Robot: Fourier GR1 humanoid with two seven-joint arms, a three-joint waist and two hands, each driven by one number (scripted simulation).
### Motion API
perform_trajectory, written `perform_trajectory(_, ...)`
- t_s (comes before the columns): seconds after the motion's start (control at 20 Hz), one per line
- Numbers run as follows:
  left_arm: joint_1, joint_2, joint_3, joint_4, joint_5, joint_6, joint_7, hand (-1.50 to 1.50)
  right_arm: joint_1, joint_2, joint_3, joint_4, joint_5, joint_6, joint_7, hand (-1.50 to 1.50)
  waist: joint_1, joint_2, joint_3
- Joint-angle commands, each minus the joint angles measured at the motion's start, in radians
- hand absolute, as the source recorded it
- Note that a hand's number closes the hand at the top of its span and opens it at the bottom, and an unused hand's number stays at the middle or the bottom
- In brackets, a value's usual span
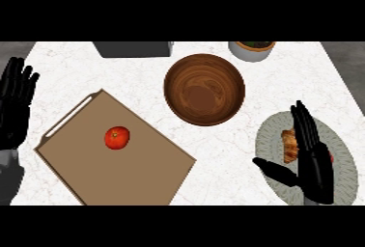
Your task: Pick the bell pepper from the placemat and place it in the bowl
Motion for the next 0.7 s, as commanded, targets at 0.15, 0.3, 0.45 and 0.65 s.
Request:
perform_trajectory(0.15, 0.038, 0.001, 0.019, 0.004, 0.003, -0.021, -0.030, 0.00, 0.168, -0.125, -0.022, -0.301, 0.293, 0.162, 0.405, -1.50, -0.019, -0.005, -0.004)
perform_trajectory(0.3, 0.025, -0.007, 0.015, 0.018, 0.001, -0.023, -0.040, 0.00, 0.172, -0.167, -0.026, -0.354, 0.326, 0.370, 0.578, -1.50, -0.012, 0.002, -0.006)
perform_trajectory(0.45, 0.024, 0.003, 0.011, -0.021, -0.001, -0.020, -0.011, 0.00, 0.192, -0.228, -0.018, -0.439, 0.320, 0.576, 0.711, -1.50, 0.008, 0.002, -0.004)
perform_trajectory(0.65, -0.002, -0.023, -0.003, -0.025, -0.017, 0.002, -0.007, 0.00, 0.190, -0.265, 0.009, -0.602, 0.255, 0.831, 0.884, -1.50, 0.018, 0.007, -0.001)
